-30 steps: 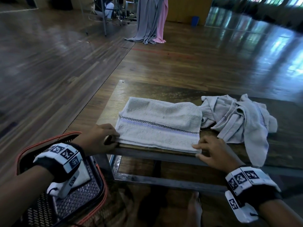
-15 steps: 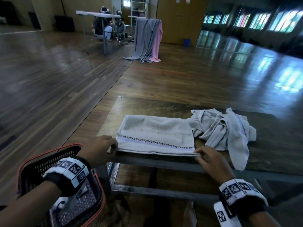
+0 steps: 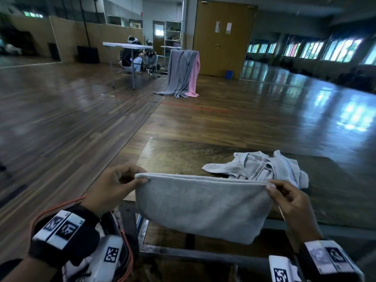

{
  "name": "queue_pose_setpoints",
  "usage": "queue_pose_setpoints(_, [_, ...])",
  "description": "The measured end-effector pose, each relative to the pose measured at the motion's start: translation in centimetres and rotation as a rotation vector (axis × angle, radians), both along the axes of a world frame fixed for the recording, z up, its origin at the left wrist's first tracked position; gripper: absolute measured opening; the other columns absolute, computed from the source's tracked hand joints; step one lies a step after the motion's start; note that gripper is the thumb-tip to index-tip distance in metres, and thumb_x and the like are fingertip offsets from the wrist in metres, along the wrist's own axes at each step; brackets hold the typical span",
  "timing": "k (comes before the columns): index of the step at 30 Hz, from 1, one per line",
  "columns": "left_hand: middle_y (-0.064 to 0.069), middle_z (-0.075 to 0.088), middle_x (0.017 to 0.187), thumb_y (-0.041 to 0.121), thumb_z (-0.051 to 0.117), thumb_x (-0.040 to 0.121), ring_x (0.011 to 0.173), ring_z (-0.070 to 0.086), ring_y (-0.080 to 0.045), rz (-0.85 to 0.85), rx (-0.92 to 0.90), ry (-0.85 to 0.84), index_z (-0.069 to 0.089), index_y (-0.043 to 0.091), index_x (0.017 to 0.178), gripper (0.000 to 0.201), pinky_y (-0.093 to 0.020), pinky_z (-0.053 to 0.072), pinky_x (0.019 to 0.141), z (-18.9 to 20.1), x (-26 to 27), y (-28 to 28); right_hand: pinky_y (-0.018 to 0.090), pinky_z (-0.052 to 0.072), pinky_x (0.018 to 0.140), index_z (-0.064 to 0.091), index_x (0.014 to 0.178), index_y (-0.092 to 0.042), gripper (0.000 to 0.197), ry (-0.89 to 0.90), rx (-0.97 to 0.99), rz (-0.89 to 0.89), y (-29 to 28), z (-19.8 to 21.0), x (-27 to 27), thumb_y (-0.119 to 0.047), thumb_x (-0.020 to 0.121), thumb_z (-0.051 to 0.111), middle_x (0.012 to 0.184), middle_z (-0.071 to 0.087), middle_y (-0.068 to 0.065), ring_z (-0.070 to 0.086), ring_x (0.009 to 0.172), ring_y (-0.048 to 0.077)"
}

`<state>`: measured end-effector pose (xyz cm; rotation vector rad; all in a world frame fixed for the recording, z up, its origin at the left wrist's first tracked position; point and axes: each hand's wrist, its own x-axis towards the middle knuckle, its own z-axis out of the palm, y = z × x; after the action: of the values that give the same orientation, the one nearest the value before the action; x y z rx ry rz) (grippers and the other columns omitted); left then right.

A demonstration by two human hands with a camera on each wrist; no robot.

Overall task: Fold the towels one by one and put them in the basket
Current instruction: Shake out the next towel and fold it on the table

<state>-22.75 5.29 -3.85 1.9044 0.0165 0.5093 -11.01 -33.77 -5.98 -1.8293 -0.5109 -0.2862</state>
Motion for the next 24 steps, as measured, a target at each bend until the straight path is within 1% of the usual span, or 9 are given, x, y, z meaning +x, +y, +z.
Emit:
queue_pose_setpoints(2, [0.006, 0.070, 0.063, 0.019, 0.075, 0.071, 0.056, 0.059, 0.003, 0.028, -0.037, 0.014, 0.071, 0.017, 0.074, 0.005, -0.006, 0.043, 0.052, 0.4, 0.0, 0.0, 0.032, 0.058, 0.073, 0.068, 0.096, -0.034, 0.024, 0.021, -0.006, -0.040, 0.2, 0.2, 0.4, -0.046, 0.077, 0.060, 0.093, 0.072, -0.009, 0.068, 0.086, 0.010])
queue_pose_setpoints(5, [-0.008, 0.073, 0.080, 0.033, 0.069, 0.073, 0.072, 0.066, -0.012, 0.038, -0.069, 0.088, 0.071, 0.016, 0.081, 0.019, -0.023, 0.050, 0.069, 0.5, 0.4, 0.3, 0.040, 0.057, 0.077, 0.067, 0.095, -0.038, 0.025, 0.048, -0.055, -0.072, 0.8, 0.7, 0.9, -0.051, 0.076, 0.058, 0.093, 0.071, -0.011, 0.067, 0.090, 0.013])
queue_pose_setpoints(7, [-0.014, 0.072, 0.088, 0.028, 0.066, 0.080, 0.078, 0.068, -0.016, 0.031, -0.050, 0.134, 0.070, 0.015, 0.085, 0.014, -0.030, 0.050, 0.077, 0.4, 0.8, 0.4, 0.036, 0.057, 0.073, 0.066, 0.090, -0.041, 0.016, 0.042, -0.109, -0.098, 1.3, 1.2, 1.0, -0.049, 0.080, 0.056, 0.090, 0.070, -0.014, 0.066, 0.089, 0.009])
queue_pose_setpoints(10, [-0.008, 0.073, 0.084, 0.022, 0.065, 0.084, 0.070, 0.064, -0.007, 0.048, 0.104, 0.163, 0.069, 0.019, 0.085, 0.005, -0.013, 0.047, 0.067, 0.2, 1.1, 0.6, 0.020, 0.047, 0.069, 0.063, 0.088, -0.041, 0.008, 0.009, -0.208, -0.139, 1.5, 1.8, 1.3, -0.036, 0.087, 0.057, 0.091, 0.065, -0.019, 0.061, 0.089, 0.001])
queue_pose_setpoints(13, [0.002, 0.074, 0.080, 0.018, 0.068, 0.082, 0.069, 0.065, 0.000, 0.036, 0.126, 0.164, 0.070, 0.020, 0.083, 0.003, -0.004, 0.046, 0.061, 0.1, 1.2, 0.9, 0.018, 0.044, 0.070, 0.065, 0.091, -0.029, 0.007, 0.053, -0.267, -0.115, 1.3, 1.9, 1.5, -0.028, 0.088, 0.059, 0.091, 0.066, -0.011, 0.061, 0.088, 0.004])
queue_pose_setpoints(15, [0.004, 0.074, 0.076, 0.014, 0.069, 0.081, 0.070, 0.066, -0.001, 0.020, 0.143, 0.164, 0.070, 0.020, 0.082, 0.005, -0.008, 0.047, 0.062, 0.1, 1.1, 1.0, 0.018, 0.045, 0.069, 0.066, 0.090, -0.025, 0.006, 0.085, -0.303, -0.065, 1.2, 1.8, 1.4, -0.024, 0.088, 0.060, 0.090, 0.067, -0.009, 0.061, 0.086, 0.005])
queue_pose_setpoints(20, [-0.004, 0.073, 0.078, 0.012, 0.071, 0.079, 0.075, 0.068, -0.022, -0.072, 0.253, 0.236, 0.066, 0.018, 0.078, 0.008, -0.035, 0.051, 0.071, 0.3, 0.2, 2.0, 0.020, 0.048, 0.068, 0.066, 0.086, -0.022, 0.009, 0.226, -0.325, 0.101, 0.7, 0.6, -0.1, -0.017, 0.087, 0.059, 0.085, 0.069, 0.003, 0.065, 0.079, 0.008])
queue_pose_setpoints(21, [-0.003, 0.071, 0.078, 0.011, 0.069, 0.081, 0.074, 0.067, -0.021, -0.144, 0.264, 0.266, 0.065, 0.018, 0.078, 0.009, -0.036, 0.050, 0.070, 0.3, 0.0, 2.2, 0.020, 0.050, 0.067, 0.067, 0.086, -0.020, 0.010, 0.245, -0.314, 0.120, 0.6, 0.2, -0.3, -0.015, 0.087, 0.059, 0.085, 0.069, 0.004, 0.065, 0.080, 0.008])
queue_pose_setpoints(24, [0.006, 0.069, 0.078, 0.012, 0.063, 0.086, 0.073, 0.064, -0.008, -0.273, 0.319, 0.310, 0.064, 0.020, 0.086, 0.008, -0.024, 0.050, 0.067, 0.3, -0.2, 2.4, 0.015, 0.051, 0.064, 0.068, 0.087, -0.017, 0.010, 0.276, -0.326, 0.132, 0.5, -0.4, -0.4, -0.013, 0.087, 0.059, 0.082, 0.069, 0.005, 0.065, 0.075, 0.008])
